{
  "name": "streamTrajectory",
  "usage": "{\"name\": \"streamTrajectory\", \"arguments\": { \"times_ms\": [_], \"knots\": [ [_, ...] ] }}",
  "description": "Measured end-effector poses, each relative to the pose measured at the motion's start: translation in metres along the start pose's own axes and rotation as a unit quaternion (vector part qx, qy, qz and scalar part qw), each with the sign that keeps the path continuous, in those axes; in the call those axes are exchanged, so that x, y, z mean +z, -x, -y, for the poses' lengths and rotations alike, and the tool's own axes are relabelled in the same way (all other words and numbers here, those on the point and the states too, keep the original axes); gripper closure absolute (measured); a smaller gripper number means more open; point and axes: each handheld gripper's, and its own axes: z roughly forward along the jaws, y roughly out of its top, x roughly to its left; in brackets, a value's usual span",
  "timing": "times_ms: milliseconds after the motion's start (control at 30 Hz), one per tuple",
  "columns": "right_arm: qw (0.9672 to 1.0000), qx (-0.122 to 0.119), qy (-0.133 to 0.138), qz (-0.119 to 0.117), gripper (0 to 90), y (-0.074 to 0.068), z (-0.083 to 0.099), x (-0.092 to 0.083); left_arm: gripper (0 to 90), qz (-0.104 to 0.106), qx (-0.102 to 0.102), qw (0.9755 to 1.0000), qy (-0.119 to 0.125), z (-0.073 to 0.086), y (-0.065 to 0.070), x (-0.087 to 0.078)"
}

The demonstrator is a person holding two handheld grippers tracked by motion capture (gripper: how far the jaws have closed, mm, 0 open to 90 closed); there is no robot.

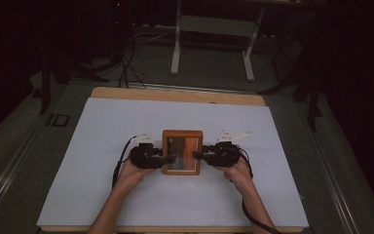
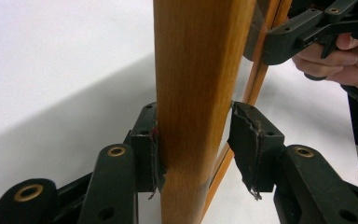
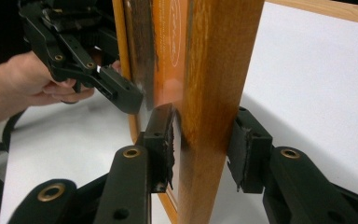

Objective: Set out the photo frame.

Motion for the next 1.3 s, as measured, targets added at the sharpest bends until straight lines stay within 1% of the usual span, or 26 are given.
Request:
{"name": "streamTrajectory", "arguments": {
  "times_ms": [267, 533, 733, 1000, 1033, 1067, 1100, 1133, 1200, 1300],
  "knots": [
    [0.9997, 0.021, 0.007, -0.006, 63.9, 0.008, 0.005, 0.002, 55.1, -0.002, -0.012, 0.9999, 0.000, -0.002, -0.003, 0.004],
    [0.9996, 0.026, 0.009, -0.008, 64.3, 0.012, 0.007, 0.002, 54.2, -0.004, -0.018, 0.9998, 0.005, -0.002, -0.004, 0.007],
    [0.9995, 0.029, 0.011, -0.011, 64.2, 0.014, 0.008, 0.003, 53.5, -0.010, -0.016, 0.9998, 0.004, -0.002, -0.004, 0.007],
    [0.9995, 0.027, 0.009, -0.011, 63.9, 0.013, 0.007, 0.003, 52.4, -0.018, -0.006, 0.9998, -0.001, -0.002, -0.002, 0.008],
    [0.9995, 0.026, 0.010, -0.011, 61.3, 0.013, 0.007, 0.003, 51.8, -0.016, -0.007, 0.9998, -0.003, -0.002, -0.002, 0.008],
    [0.9995, 0.026, 0.010, -0.011, 61.3, 0.013, 0.007, 0.003, 50.8, -0.016, -0.007, 0.9998, -0.003, -0.002, -0.002, 0.008],
    [0.9995, 0.025, 0.012, -0.015, 56.7, 0.012, 0.007, 0.003, 50.0, -0.012, -0.009, 0.9999, -0.004, -0.002, -0.003, 0.007],
    [0.9995, 0.025, 0.012, -0.015, 56.7, 0.012, 0.007, 0.003, 49.6, -0.012, -0.009, 0.9999, -0.004, -0.002, -0.003, 0.007],
    [0.9994, 0.024, 0.017, -0.016, 53.5, 0.011, 0.005, 0.002, 49.1, -0.011, -0.010, 0.9999, -0.003, -0.001, -0.003, 0.006],
    [0.9995, 0.023, 0.016, -0.014, 51.8, 0.011, 0.004, 0.001, 49.6, -0.013, -0.009, 0.9999, -0.004, -0.001, -0.002, 0.004]
  ]
}}
